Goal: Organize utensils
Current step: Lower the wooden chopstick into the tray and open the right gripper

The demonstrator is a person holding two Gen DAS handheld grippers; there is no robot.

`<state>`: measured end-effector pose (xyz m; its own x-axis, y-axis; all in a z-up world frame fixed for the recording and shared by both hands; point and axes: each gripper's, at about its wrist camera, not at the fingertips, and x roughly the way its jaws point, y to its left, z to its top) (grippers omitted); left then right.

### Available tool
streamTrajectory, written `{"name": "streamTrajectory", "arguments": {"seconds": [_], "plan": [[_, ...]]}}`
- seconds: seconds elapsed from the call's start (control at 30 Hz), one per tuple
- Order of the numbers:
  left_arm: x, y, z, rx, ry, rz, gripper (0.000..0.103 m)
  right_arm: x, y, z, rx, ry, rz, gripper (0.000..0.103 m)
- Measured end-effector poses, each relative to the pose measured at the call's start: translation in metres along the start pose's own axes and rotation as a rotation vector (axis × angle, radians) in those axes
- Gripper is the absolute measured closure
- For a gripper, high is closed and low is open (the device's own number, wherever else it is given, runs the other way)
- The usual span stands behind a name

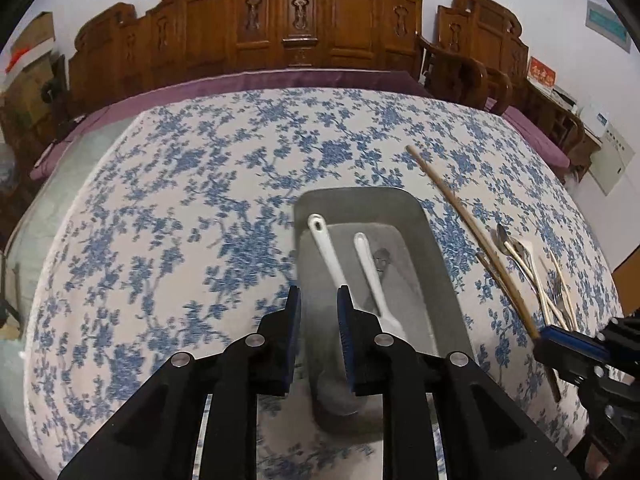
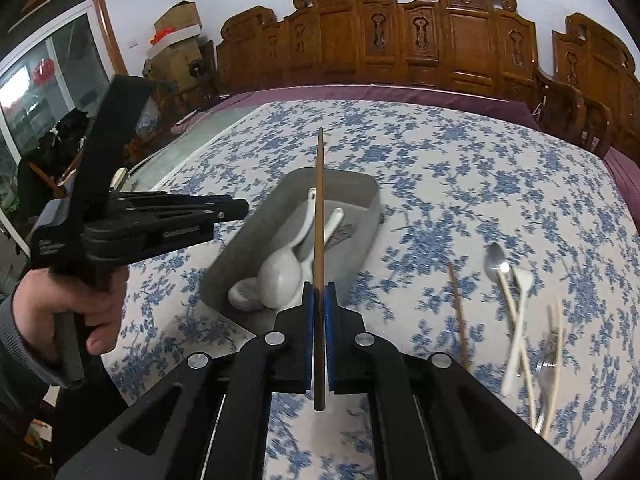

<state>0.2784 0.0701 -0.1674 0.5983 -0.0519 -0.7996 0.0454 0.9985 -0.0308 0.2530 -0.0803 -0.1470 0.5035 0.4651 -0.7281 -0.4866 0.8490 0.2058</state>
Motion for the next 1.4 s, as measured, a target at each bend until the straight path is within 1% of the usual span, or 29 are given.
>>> {"name": "streamTrajectory", "arguments": {"seconds": [0.2,0.27,0.37,0.47,0.63,0.77,0.8,0.87,1.03,1.2,1.3,1.4], "plan": [[-0.021,0.017,-0.006,0.002,-0.033,0.001,0.085,0.018,0.012,0.006,0.009,0.021,-0.001,0.097],[-0.027,0.021,-0.011,0.003,-0.044,0.000,0.080,0.024,0.014,0.008,0.016,0.031,-0.007,0.097],[-0.034,0.028,-0.017,-0.004,-0.053,-0.011,0.077,0.034,0.015,0.011,0.032,0.048,-0.015,0.097],[-0.042,0.032,-0.024,0.001,-0.072,-0.007,0.073,0.042,0.016,0.012,0.043,0.063,-0.024,0.097],[-0.052,0.038,-0.032,0.005,-0.102,0.001,0.064,0.057,0.019,0.015,0.050,0.083,-0.041,0.097],[-0.056,0.044,-0.037,-0.002,-0.114,0.002,0.060,0.070,0.018,0.017,0.072,0.100,-0.053,0.097],[-0.057,0.045,-0.037,-0.007,-0.112,-0.005,0.059,0.073,0.018,0.018,0.079,0.103,-0.056,0.097],[-0.060,0.046,-0.037,-0.004,-0.125,-0.014,0.043,0.078,0.016,0.018,0.093,0.110,-0.060,0.097],[-0.067,0.047,-0.035,-0.001,-0.152,-0.017,0.034,0.090,0.014,0.018,0.113,0.127,-0.063,0.097],[-0.071,0.046,-0.034,0.007,-0.168,-0.004,0.031,0.099,0.018,0.017,0.106,0.146,-0.059,0.097],[-0.070,0.048,-0.035,0.006,-0.165,-0.004,0.031,0.100,0.018,0.015,0.129,0.152,-0.044,0.097],[-0.068,0.049,-0.036,0.005,-0.158,-0.003,0.031,0.100,0.020,0.012,0.125,0.158,-0.047,0.097]]}}
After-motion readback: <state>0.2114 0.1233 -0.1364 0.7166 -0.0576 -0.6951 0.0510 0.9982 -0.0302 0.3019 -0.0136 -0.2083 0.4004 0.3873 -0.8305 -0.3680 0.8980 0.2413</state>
